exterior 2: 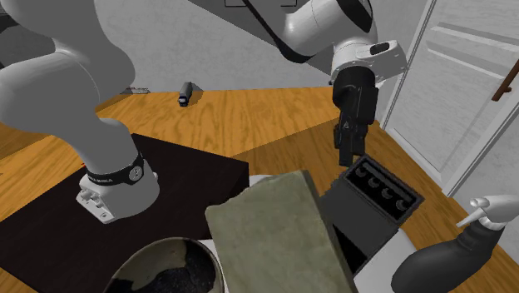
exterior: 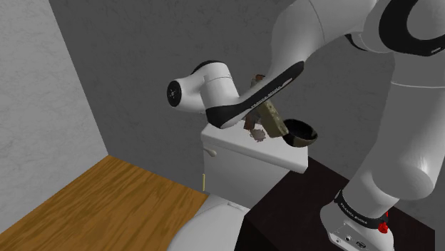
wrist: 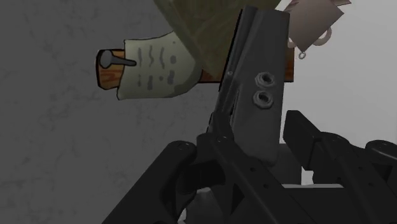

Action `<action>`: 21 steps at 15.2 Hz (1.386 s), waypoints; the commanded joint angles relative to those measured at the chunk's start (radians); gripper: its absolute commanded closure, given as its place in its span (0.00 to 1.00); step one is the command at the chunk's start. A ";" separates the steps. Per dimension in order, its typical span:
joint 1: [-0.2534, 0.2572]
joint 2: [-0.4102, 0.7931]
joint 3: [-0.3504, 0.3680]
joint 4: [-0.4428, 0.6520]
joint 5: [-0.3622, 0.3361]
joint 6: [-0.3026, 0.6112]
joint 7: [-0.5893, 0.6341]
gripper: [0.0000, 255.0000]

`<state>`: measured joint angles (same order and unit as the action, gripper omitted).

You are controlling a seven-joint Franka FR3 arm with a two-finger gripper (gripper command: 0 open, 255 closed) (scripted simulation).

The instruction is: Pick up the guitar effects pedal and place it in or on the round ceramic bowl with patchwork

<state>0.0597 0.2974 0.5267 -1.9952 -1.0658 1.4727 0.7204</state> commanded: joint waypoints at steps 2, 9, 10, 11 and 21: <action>-0.047 -0.116 -0.002 -0.145 0.022 0.071 0.001 1.00; -0.150 -0.239 -0.054 -0.219 0.149 0.317 -0.151 0.00; -0.188 -0.247 -0.079 -0.208 0.220 0.404 -0.232 0.00; -0.222 -0.244 -0.103 -0.193 0.299 0.480 -0.318 0.00; -0.411 -0.046 -0.168 -0.052 0.832 0.714 -0.851 0.00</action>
<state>-0.3499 0.2292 0.3596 -2.0377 -0.2347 2.1641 -0.1298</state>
